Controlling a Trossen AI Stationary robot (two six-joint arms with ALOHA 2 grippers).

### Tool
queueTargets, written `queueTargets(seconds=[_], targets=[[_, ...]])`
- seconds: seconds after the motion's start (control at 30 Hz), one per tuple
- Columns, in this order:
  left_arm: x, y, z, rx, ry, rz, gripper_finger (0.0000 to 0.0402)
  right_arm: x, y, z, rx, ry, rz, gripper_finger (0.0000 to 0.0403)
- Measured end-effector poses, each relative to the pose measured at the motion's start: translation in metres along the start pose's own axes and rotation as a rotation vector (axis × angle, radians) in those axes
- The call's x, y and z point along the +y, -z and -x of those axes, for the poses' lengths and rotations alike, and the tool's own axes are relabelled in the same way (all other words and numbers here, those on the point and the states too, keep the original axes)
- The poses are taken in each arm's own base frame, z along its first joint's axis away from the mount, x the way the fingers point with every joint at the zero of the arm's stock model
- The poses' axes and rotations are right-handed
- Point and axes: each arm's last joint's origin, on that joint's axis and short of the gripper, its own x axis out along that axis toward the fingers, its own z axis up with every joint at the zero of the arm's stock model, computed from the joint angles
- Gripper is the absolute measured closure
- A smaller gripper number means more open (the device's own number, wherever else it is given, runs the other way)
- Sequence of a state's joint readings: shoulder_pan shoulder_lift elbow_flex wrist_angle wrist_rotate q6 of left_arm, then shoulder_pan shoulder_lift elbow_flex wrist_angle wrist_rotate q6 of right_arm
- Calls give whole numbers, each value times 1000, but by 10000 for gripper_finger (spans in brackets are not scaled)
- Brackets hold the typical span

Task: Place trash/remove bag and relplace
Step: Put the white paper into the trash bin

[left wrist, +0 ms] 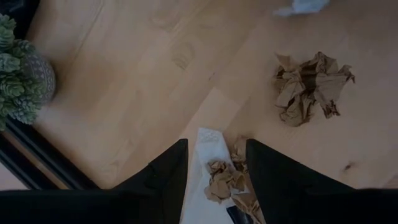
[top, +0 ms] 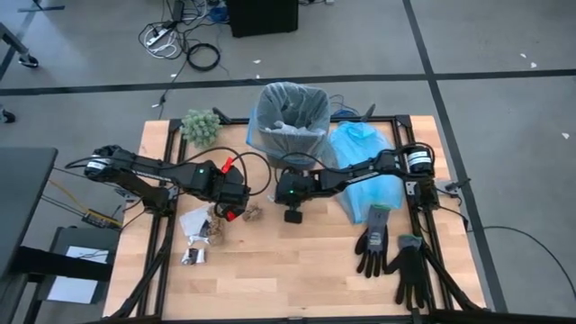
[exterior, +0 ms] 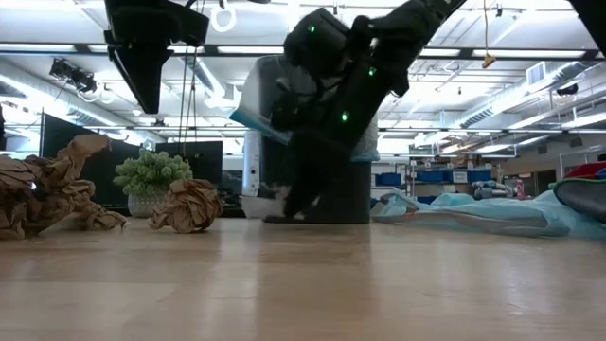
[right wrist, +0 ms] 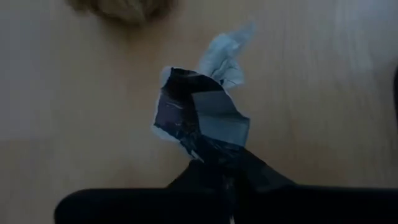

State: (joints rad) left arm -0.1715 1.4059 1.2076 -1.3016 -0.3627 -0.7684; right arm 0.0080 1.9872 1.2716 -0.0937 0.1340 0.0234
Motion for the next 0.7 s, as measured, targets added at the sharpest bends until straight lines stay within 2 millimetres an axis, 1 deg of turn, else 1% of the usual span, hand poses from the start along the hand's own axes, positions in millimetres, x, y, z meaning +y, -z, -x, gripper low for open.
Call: queueTargets(seconds=[0.13,0.23,0.37,0.5,0.6,0.7], targets=[[0,0,0,-4,-6,-2,229,10,-14,25,-35,-23,7,401],[0,0,0,-14,-14,-2,229,17,-33,50,-88,-28,16,402],[0,-1,0,-34,-18,-4,229,21,-62,87,-182,14,25,402],[-1,-4,0,-69,-27,-7,229,18,-90,123,-276,59,21,402],[-3,-5,1,-106,-27,-29,229,8,-105,146,-317,107,-4,403],[-5,-6,1,-122,-19,-37,229,-2,-115,167,-335,192,-22,403]])
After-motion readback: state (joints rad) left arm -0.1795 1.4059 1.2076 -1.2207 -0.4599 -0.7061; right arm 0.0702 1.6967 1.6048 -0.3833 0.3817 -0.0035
